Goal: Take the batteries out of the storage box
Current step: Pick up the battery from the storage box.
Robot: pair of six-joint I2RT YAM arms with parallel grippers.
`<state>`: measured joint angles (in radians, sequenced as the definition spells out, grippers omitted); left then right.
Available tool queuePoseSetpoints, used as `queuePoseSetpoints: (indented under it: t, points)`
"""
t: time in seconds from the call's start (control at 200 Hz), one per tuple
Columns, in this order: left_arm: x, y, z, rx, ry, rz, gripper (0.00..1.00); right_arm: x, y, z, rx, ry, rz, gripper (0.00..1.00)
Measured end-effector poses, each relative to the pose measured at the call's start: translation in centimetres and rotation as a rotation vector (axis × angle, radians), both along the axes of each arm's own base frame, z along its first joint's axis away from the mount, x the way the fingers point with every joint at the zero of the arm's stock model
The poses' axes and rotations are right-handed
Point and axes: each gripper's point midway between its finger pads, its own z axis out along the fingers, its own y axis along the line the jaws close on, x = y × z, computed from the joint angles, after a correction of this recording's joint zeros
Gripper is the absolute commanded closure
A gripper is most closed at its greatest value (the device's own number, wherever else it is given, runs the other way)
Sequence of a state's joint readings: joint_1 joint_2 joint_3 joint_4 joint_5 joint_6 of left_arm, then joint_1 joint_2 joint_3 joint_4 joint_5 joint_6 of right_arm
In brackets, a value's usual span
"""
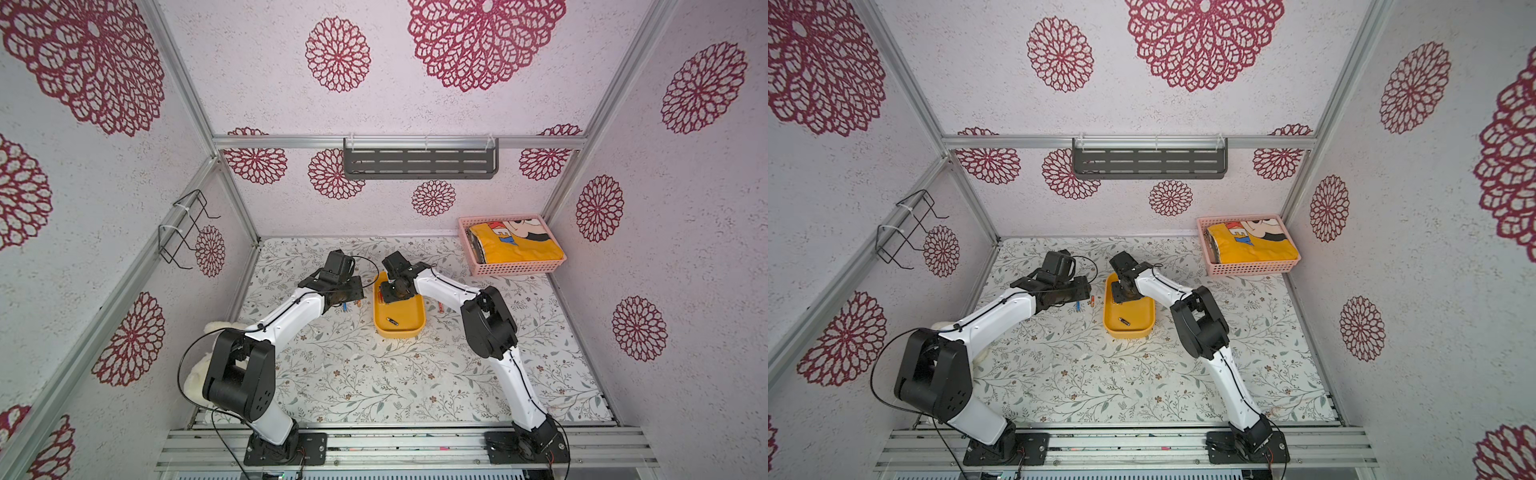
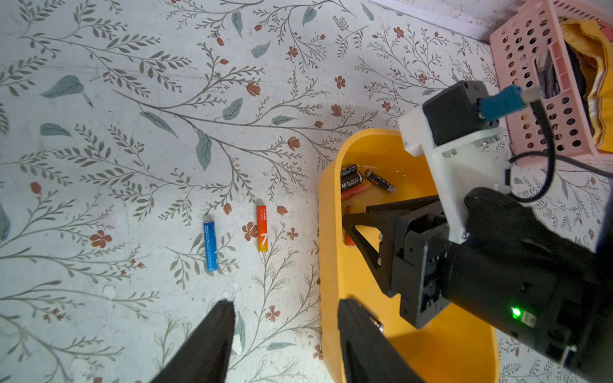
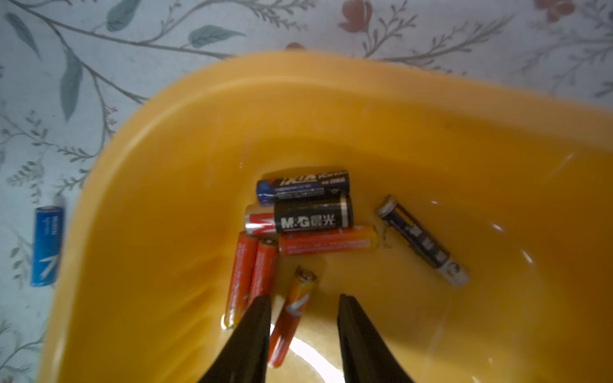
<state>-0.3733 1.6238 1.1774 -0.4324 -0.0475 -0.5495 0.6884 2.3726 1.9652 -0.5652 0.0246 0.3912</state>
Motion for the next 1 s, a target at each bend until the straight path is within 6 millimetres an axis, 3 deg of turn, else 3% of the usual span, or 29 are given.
queuePoseSetpoints:
  t: [0.265, 0.55, 0.736, 0.996]
  points:
    - [0.03, 0.17, -0.02, 0.008, -0.002, 0.007, 0.46, 0.13, -0.5, -0.17, -0.033, -0.004, -0.022, 0.85]
    - [0.03, 0.19, -0.53, 0.015, 0.01, 0.008, 0.46, 0.25, -0.71, -0.24, -0.045, -0.012, -0.031, 0.81]
    - [-0.06, 0.22, -0.67, 0.019, 0.016, 0.008, 0.46, 0.27, -0.8, -0.27, -0.052, -0.016, -0.034, 1.0]
    - [-0.04, 0.42, -0.7, 0.027, 0.015, 0.016, 0.46, 0.29, -0.78, -0.17, -0.053, -0.02, -0.037, 1.0]
